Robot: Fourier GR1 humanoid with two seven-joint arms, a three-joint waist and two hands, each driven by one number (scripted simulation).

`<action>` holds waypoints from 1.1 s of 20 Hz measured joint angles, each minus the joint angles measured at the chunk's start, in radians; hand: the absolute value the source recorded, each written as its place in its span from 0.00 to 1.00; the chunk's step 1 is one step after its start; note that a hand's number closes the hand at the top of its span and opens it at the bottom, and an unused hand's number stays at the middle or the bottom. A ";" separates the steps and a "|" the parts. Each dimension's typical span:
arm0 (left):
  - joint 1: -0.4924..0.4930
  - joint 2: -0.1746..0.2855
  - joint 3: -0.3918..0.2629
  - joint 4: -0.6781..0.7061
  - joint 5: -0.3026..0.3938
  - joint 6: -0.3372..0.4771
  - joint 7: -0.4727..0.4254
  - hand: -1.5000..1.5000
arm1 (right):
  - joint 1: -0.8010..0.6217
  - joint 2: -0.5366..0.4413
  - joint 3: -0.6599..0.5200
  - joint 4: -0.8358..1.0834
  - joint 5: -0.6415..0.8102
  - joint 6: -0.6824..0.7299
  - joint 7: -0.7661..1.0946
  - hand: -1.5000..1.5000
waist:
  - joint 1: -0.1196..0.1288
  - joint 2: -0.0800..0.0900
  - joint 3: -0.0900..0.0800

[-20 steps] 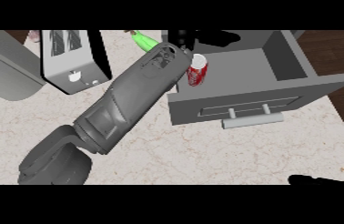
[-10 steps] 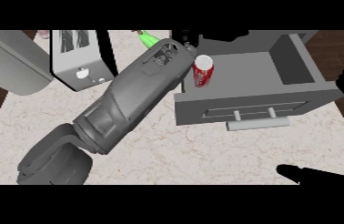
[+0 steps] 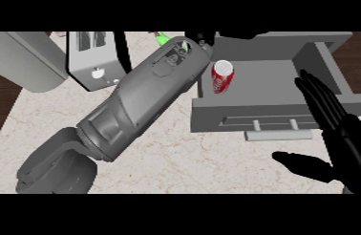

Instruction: Pick up the can, place it into the drawer and close the drawer

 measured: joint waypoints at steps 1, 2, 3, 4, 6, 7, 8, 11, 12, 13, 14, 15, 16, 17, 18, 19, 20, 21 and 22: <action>-0.006 0.000 0.002 -0.001 -0.003 0.001 0.013 0.00 | -0.009 -0.002 0.013 0.015 0.031 -0.002 0.009 0.00 | 0.005 -0.002 0.000; -0.008 0.005 0.003 -0.008 -0.008 0.002 0.023 0.00 | -0.011 0.000 0.024 0.041 0.063 -0.019 0.005 0.00 | 0.011 -0.004 0.000; -0.001 0.004 0.001 -0.017 -0.013 0.007 0.028 0.00 | -0.026 0.003 0.034 0.080 0.099 -0.033 0.008 0.00 | 0.018 -0.006 0.000; 0.004 0.010 0.004 -0.018 -0.016 0.001 0.027 0.00 | -0.031 0.004 0.049 0.111 0.138 -0.051 0.008 0.00 | 0.022 -0.006 0.000; 0.010 0.022 0.004 -0.041 -0.028 0.003 0.049 0.00 | -0.061 0.023 0.067 0.179 0.196 -0.085 0.018 0.00 | 0.031 -0.008 0.000; 0.015 0.029 0.003 -0.054 -0.035 0.009 0.060 0.00 | -0.066 0.032 0.072 0.219 0.214 -0.115 0.006 0.00 | 0.034 -0.010 0.000; 0.017 0.036 0.005 -0.065 -0.040 0.006 0.068 0.00 | -0.075 0.040 0.068 0.268 0.223 -0.150 -0.014 0.00 | 0.036 -0.010 0.000; 0.049 0.088 0.001 -0.121 -0.059 -0.006 0.105 0.00 | -0.112 0.072 0.057 0.375 0.252 -0.221 -0.023 0.00 | 0.046 -0.013 0.000; 0.059 0.107 -0.001 -0.143 -0.064 -0.011 0.118 0.00 | -0.136 0.079 0.049 0.412 0.261 -0.240 -0.024 0.00 | 0.048 -0.014 -0.001; 0.066 0.126 -0.007 -0.169 -0.071 -0.016 0.142 0.00 | -0.154 0.083 0.040 0.446 0.271 -0.264 -0.029 0.00 | 0.052 -0.018 -0.004; 0.076 0.147 -0.013 -0.200 -0.080 -0.014 0.163 0.00 | -0.165 0.083 0.035 0.467 0.276 -0.276 -0.036 0.00 | 0.054 -0.020 -0.006; 0.087 0.163 -0.013 -0.217 -0.088 -0.017 0.171 0.00 | -0.191 0.087 0.028 0.500 0.289 -0.290 -0.033 0.00 | 0.053 -0.021 -0.007; 0.096 0.176 -0.016 -0.241 -0.094 -0.016 0.186 0.00 | -0.210 0.090 0.018 0.537 0.295 -0.315 -0.043 0.00 | 0.056 -0.023 -0.010; 0.101 0.195 -0.015 -0.262 -0.097 -0.021 0.202 0.00 | -0.230 0.089 0.010 0.573 0.301 -0.338 -0.057 0.00 | 0.059 -0.025 -0.012; 0.112 0.209 -0.015 -0.282 -0.102 -0.021 0.212 0.00 | -0.252 0.090 0.001 0.610 0.310 -0.360 -0.065 0.00 | 0.061 -0.026 -0.014; 0.126 0.220 -0.024 -0.313 -0.110 -0.014 0.226 0.00 | -0.268 0.089 -0.006 0.640 0.321 -0.376 -0.068 0.00 | 0.065 -0.029 -0.016; 0.128 0.228 -0.025 -0.322 -0.115 -0.013 0.239 0.00 | -0.286 0.090 -0.010 0.671 0.333 -0.395 -0.073 0.00 | 0.064 -0.030 -0.018; 0.135 0.247 -0.021 -0.336 -0.117 -0.021 0.246 0.00 | -0.308 0.088 -0.019 0.706 0.339 -0.413 -0.082 0.00 | 0.067 -0.030 -0.020; 0.134 0.260 -0.020 -0.350 -0.119 -0.024 0.263 0.00 | -0.327 0.085 -0.026 0.737 0.343 -0.424 -0.090 0.00 | 0.069 -0.031 -0.021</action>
